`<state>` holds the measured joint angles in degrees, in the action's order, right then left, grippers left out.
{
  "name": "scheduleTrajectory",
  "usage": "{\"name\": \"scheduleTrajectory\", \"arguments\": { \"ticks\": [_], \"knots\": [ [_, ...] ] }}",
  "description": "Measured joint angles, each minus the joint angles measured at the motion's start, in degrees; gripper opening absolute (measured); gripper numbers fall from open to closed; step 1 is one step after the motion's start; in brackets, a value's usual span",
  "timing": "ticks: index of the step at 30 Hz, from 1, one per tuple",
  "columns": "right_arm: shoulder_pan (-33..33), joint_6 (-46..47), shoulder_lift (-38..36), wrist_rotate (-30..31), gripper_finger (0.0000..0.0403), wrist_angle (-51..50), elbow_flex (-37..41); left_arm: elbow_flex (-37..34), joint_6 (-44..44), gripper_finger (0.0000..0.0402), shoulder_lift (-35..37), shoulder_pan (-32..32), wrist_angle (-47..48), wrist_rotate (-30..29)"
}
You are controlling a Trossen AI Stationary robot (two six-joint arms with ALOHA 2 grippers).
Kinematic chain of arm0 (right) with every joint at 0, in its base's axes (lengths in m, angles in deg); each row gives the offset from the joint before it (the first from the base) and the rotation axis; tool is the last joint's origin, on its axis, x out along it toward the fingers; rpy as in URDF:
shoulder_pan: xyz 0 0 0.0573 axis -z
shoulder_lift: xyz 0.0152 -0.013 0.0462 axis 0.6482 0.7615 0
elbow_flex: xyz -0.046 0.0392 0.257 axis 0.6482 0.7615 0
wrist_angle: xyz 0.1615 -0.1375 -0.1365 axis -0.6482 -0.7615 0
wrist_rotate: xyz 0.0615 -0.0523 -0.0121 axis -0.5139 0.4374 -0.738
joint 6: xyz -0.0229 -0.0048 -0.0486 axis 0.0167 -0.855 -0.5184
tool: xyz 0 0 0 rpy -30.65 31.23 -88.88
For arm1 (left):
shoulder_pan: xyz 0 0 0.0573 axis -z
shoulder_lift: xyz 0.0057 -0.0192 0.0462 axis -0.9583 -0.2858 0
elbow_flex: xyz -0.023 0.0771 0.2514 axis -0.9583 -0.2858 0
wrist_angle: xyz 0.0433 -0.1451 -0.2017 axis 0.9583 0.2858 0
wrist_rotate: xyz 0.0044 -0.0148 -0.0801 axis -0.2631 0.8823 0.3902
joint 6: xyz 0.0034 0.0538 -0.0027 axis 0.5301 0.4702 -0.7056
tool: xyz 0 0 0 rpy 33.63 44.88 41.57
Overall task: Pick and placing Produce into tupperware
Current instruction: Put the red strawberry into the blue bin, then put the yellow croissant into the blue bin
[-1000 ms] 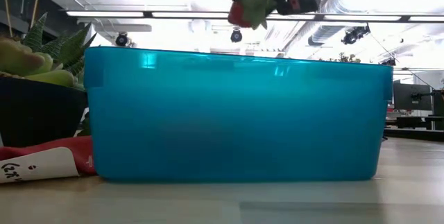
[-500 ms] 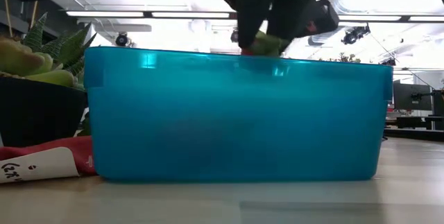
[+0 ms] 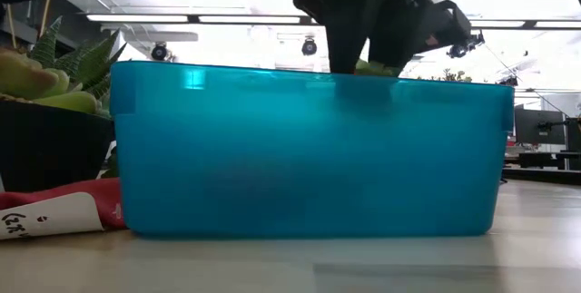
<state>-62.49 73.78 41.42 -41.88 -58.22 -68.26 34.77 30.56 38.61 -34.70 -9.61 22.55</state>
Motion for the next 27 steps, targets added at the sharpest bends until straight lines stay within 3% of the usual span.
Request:
{"name": "scheduleTrajectory", "arguments": {
  "ticks": [11,21,27],
  "knots": [
    [0.2,-1.3,1.8,-0.7,0.0132,2.1,0.0,0.0,-4.3,0.0193,-3.0,7.5,-0.5,-7.4],
    [1.5,-3.0,1.9,-4.2,0.0175,2.5,0.0,0.0,-4.6,0.0193,-3.3,8.2,-0.8,-7.7],
    [1.5,-2.9,1.9,-4.5,0.0181,2.6,0.0,0.0,-4.6,0.0193,-3.4,8.2,-0.8,-7.7]
  ]
}}
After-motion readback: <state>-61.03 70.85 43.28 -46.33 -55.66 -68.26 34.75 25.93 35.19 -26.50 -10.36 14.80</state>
